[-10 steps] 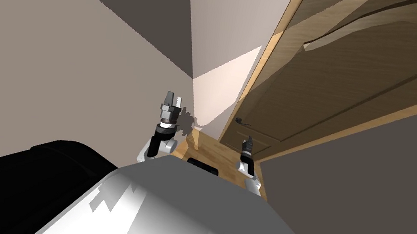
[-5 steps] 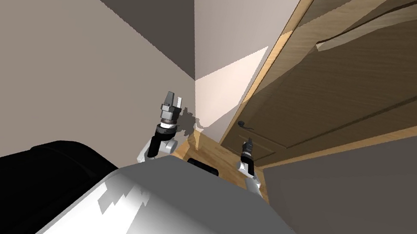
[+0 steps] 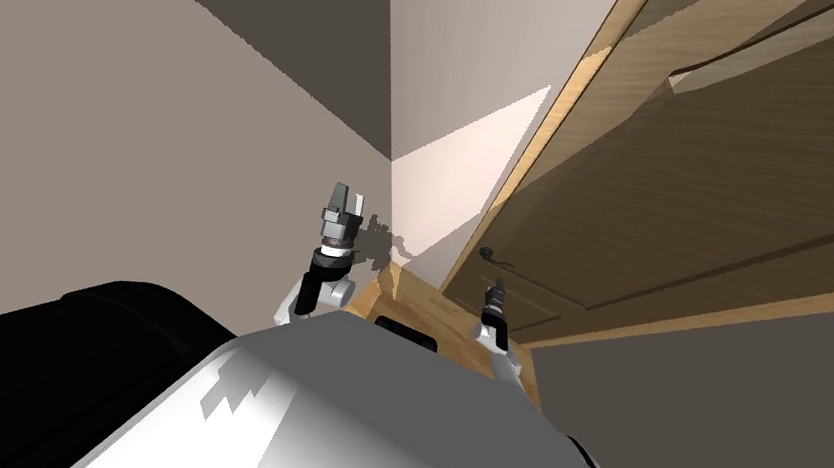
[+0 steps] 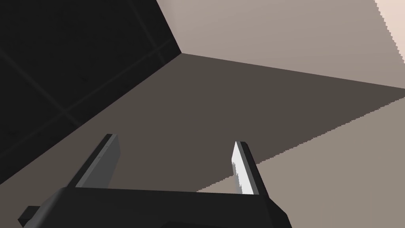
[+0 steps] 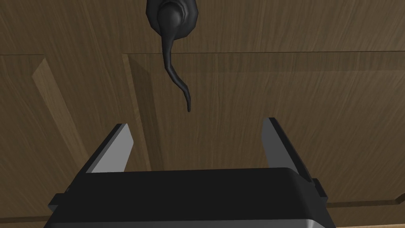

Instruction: Pull the door open

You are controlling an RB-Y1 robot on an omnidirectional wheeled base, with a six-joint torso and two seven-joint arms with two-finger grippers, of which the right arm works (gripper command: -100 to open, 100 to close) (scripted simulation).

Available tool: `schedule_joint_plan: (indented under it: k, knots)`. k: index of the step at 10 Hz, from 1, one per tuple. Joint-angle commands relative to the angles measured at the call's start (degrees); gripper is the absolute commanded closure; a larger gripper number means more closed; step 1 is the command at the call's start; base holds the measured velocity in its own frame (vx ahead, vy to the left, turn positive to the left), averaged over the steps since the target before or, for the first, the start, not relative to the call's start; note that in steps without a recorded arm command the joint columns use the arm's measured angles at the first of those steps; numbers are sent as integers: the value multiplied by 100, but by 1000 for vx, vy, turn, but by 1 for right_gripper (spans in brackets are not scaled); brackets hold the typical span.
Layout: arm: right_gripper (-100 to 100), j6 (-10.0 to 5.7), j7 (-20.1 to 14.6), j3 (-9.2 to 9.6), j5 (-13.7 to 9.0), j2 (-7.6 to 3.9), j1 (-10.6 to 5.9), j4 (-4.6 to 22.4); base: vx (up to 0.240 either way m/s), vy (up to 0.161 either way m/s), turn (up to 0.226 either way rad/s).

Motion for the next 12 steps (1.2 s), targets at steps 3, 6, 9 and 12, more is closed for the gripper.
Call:
schedule_joint_plan:
  k: [3, 6, 9, 12]
  knots:
    - [-100, -36, 78, 16, -133, -52, -166, 397, 77, -15, 59]
    - [-100, -68, 139, 28, -234, -88, -294, 705, 69, -12, 42]
    - [-100, -133, 23, -1, -268, -215, -251, 817, 68, -4, 53]
    - [-100, -209, -139, -49, -297, -379, -150, 885, 139, 0, 85]
